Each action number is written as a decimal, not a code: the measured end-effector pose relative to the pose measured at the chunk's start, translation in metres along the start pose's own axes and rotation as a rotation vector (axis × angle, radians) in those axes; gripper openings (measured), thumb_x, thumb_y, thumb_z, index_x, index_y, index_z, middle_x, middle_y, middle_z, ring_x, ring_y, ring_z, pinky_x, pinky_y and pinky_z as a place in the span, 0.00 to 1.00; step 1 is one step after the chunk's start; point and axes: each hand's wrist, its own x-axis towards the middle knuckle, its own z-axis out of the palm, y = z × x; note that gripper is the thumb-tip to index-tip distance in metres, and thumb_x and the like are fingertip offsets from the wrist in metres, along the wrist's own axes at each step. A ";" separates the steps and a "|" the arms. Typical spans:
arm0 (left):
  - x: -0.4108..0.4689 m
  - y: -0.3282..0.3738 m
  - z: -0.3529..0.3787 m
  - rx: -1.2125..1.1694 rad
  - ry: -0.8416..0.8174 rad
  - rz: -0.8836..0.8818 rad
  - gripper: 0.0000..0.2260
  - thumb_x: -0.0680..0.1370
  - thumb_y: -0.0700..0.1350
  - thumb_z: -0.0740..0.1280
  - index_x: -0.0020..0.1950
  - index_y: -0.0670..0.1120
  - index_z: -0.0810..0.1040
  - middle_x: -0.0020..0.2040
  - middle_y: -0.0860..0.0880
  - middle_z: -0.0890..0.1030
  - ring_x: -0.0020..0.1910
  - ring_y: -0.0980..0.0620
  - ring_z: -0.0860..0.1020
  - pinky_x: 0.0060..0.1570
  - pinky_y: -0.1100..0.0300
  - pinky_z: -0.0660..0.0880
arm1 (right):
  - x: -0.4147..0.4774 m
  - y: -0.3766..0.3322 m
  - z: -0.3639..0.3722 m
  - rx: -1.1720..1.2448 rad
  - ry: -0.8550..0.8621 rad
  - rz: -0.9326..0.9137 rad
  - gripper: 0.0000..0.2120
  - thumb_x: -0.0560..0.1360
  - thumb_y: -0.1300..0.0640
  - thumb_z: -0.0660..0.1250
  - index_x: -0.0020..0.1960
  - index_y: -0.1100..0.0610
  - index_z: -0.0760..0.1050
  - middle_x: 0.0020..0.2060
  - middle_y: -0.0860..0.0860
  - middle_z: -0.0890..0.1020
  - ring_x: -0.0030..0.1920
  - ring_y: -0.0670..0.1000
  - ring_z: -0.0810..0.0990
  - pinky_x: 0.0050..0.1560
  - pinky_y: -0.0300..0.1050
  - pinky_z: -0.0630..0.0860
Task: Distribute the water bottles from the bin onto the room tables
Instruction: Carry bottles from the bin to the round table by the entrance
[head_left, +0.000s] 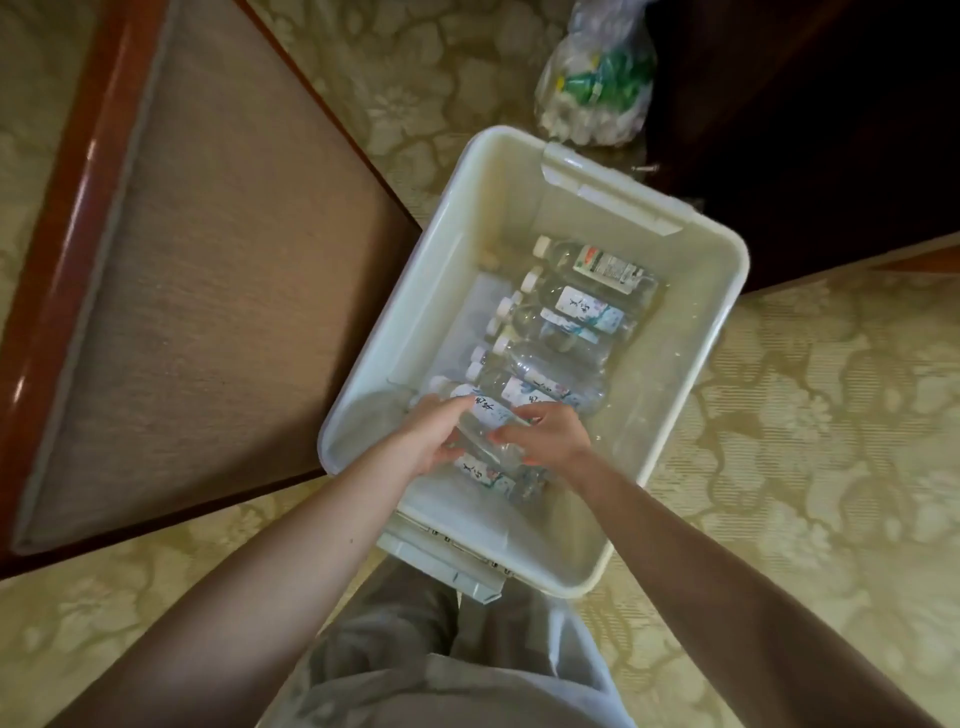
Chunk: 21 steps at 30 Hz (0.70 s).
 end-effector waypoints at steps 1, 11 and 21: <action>-0.003 0.005 0.002 -0.031 -0.022 0.005 0.12 0.78 0.50 0.67 0.57 0.45 0.76 0.50 0.43 0.80 0.47 0.45 0.79 0.42 0.51 0.81 | -0.005 -0.002 -0.006 0.047 -0.006 -0.002 0.30 0.65 0.51 0.81 0.65 0.57 0.78 0.45 0.47 0.80 0.40 0.47 0.82 0.49 0.48 0.84; -0.024 0.052 0.024 -0.151 -0.114 0.163 0.21 0.76 0.51 0.73 0.64 0.43 0.74 0.50 0.40 0.83 0.40 0.45 0.82 0.31 0.56 0.79 | -0.033 -0.015 -0.044 0.131 -0.059 -0.136 0.27 0.67 0.57 0.81 0.60 0.52 0.71 0.55 0.56 0.79 0.50 0.54 0.82 0.51 0.53 0.82; 0.010 0.062 0.038 -0.041 -0.044 0.393 0.38 0.65 0.57 0.78 0.70 0.49 0.65 0.64 0.47 0.77 0.58 0.45 0.80 0.58 0.41 0.77 | 0.040 -0.043 -0.101 -0.390 0.250 -0.301 0.28 0.79 0.52 0.64 0.77 0.52 0.63 0.74 0.52 0.69 0.70 0.56 0.71 0.67 0.53 0.72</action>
